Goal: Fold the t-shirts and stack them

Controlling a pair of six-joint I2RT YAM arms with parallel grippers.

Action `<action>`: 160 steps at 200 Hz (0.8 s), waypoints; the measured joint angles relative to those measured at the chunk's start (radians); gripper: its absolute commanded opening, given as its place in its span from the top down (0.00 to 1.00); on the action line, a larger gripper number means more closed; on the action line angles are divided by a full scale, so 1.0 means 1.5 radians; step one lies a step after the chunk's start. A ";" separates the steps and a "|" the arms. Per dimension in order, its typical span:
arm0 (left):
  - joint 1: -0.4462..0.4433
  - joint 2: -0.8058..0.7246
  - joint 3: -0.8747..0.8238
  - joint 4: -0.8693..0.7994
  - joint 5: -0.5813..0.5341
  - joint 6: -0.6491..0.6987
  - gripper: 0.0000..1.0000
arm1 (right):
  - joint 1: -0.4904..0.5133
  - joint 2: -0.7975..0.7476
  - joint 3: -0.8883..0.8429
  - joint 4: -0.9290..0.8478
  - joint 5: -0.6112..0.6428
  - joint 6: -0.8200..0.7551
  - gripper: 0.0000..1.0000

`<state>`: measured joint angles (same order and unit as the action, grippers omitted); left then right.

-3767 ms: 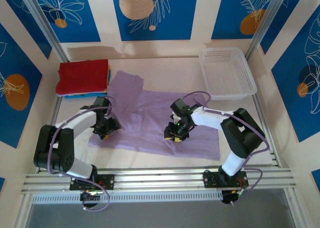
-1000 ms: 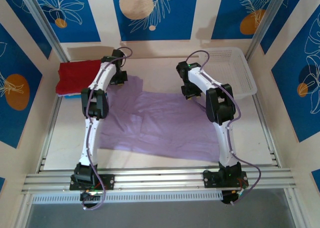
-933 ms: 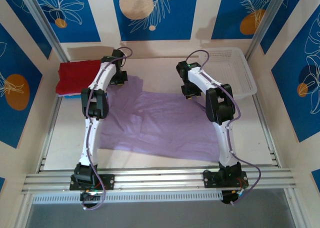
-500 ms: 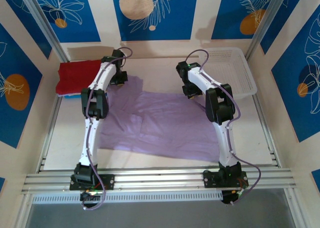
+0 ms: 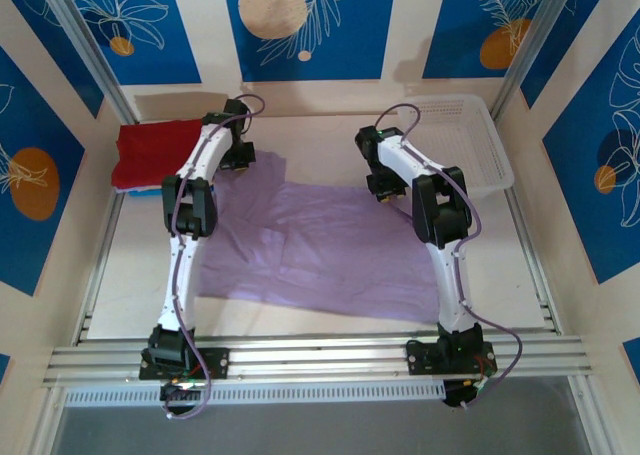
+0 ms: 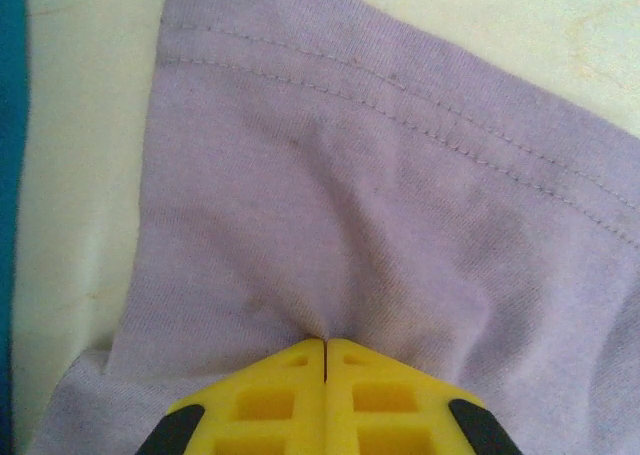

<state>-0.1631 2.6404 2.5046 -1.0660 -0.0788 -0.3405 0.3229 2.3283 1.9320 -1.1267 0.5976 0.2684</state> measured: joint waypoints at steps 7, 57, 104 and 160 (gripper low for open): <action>0.000 0.000 0.000 0.000 0.000 0.000 1.00 | -0.002 0.000 -0.002 0.001 -0.002 0.003 0.67; 0.000 -0.001 -0.003 0.002 0.000 0.002 1.00 | -0.014 -0.004 -0.019 0.013 -0.036 0.018 0.85; 0.000 -0.003 -0.005 0.002 0.000 0.002 1.00 | -0.011 -0.015 -0.033 0.023 -0.031 0.016 1.00; 0.000 -0.011 -0.008 0.002 -0.001 0.004 1.00 | -0.010 -0.031 -0.048 0.017 -0.018 0.001 1.00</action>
<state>-0.1627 2.6244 2.4931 -1.0637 -0.0799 -0.3351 0.3084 2.2822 1.8606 -1.1019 0.5709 0.2703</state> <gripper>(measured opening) 0.056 0.062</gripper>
